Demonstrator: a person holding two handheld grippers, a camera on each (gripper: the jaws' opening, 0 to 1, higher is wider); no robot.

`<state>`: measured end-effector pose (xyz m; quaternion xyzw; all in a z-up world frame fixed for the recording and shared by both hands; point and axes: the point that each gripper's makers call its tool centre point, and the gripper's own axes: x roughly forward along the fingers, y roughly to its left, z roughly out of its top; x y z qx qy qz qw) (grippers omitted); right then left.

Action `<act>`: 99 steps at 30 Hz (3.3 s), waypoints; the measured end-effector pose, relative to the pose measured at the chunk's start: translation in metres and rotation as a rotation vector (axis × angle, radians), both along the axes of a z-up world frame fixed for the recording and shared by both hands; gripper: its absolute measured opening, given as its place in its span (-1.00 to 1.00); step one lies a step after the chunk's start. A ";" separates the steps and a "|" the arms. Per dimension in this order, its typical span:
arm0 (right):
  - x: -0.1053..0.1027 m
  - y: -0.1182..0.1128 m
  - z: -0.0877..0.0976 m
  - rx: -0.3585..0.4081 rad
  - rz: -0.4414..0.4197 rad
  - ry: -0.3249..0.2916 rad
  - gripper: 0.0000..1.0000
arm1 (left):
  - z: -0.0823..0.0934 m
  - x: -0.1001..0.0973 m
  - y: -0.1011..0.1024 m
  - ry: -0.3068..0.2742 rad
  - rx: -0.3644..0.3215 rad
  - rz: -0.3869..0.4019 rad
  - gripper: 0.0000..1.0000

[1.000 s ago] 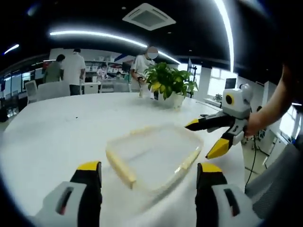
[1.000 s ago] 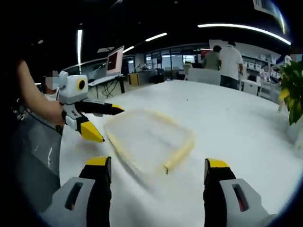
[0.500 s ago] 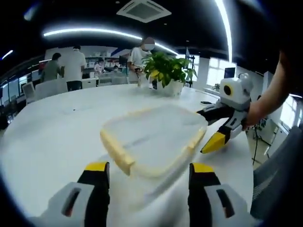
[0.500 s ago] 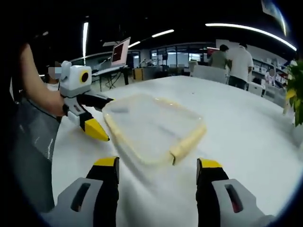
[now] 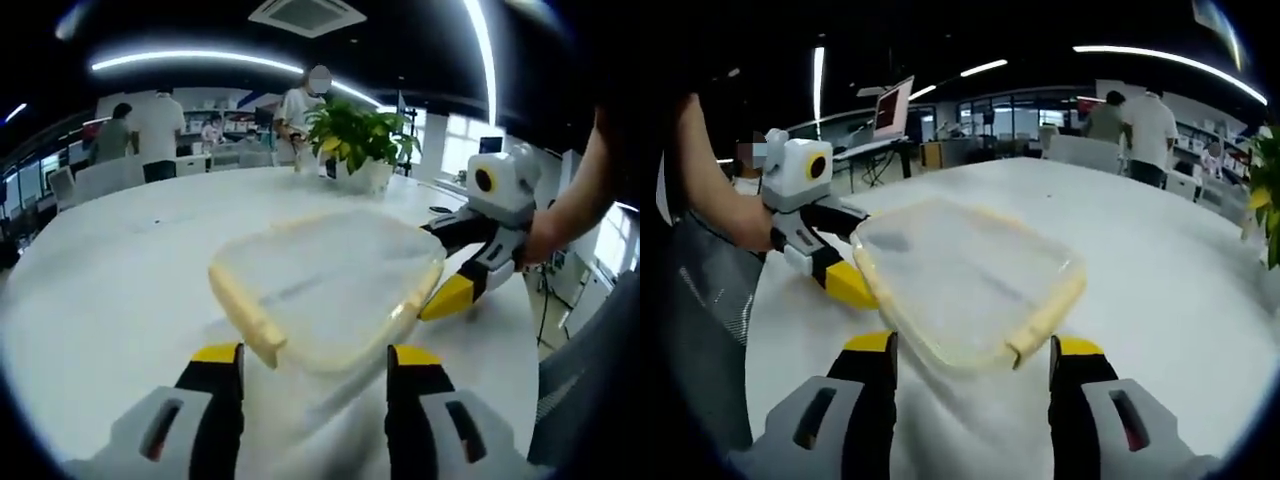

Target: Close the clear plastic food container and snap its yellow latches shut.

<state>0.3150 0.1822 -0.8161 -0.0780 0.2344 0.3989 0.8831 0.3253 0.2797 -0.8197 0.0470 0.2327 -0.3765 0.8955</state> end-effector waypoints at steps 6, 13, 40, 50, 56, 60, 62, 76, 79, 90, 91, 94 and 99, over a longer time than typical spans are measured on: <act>0.002 0.004 0.000 -0.009 0.000 -0.009 0.13 | -0.002 0.001 0.005 0.003 0.007 0.014 0.03; 0.004 0.017 0.000 0.000 -0.013 -0.002 0.12 | -0.002 0.003 0.017 0.018 0.012 0.024 0.02; 0.015 0.070 -0.005 -0.016 -0.023 0.017 0.11 | -0.010 0.011 0.075 0.047 0.063 0.007 -0.13; 0.022 0.082 -0.006 -0.066 -0.031 0.023 0.09 | -0.012 0.020 0.089 0.056 0.069 -0.030 -0.17; 0.027 0.087 -0.006 -0.076 -0.058 0.023 0.08 | -0.013 0.027 0.094 0.050 0.076 -0.043 -0.18; 0.033 0.092 -0.006 -0.080 -0.074 0.024 0.07 | -0.013 0.034 0.099 0.055 0.086 -0.050 -0.19; 0.037 0.094 -0.006 -0.080 -0.077 0.024 0.07 | -0.014 0.038 0.102 0.054 0.090 -0.054 -0.19; 0.067 0.109 -0.007 -0.099 -0.082 0.026 0.04 | -0.017 0.067 0.118 0.054 0.118 -0.073 -0.25; 0.072 0.113 -0.007 -0.095 -0.091 0.027 0.03 | -0.018 0.073 0.122 0.053 0.119 -0.075 -0.25; 0.091 0.129 -0.007 -0.081 -0.126 0.020 0.02 | -0.018 0.095 0.137 0.050 0.122 -0.069 -0.22; 0.094 0.130 -0.007 -0.081 -0.125 0.019 0.02 | -0.018 0.097 0.138 0.051 0.122 -0.066 -0.23; 0.099 0.130 -0.007 -0.088 -0.120 0.015 0.02 | -0.018 0.102 0.138 0.054 0.124 -0.057 -0.22; 0.106 0.129 -0.007 -0.104 -0.113 0.007 0.01 | -0.018 0.108 0.138 0.052 0.111 -0.045 -0.22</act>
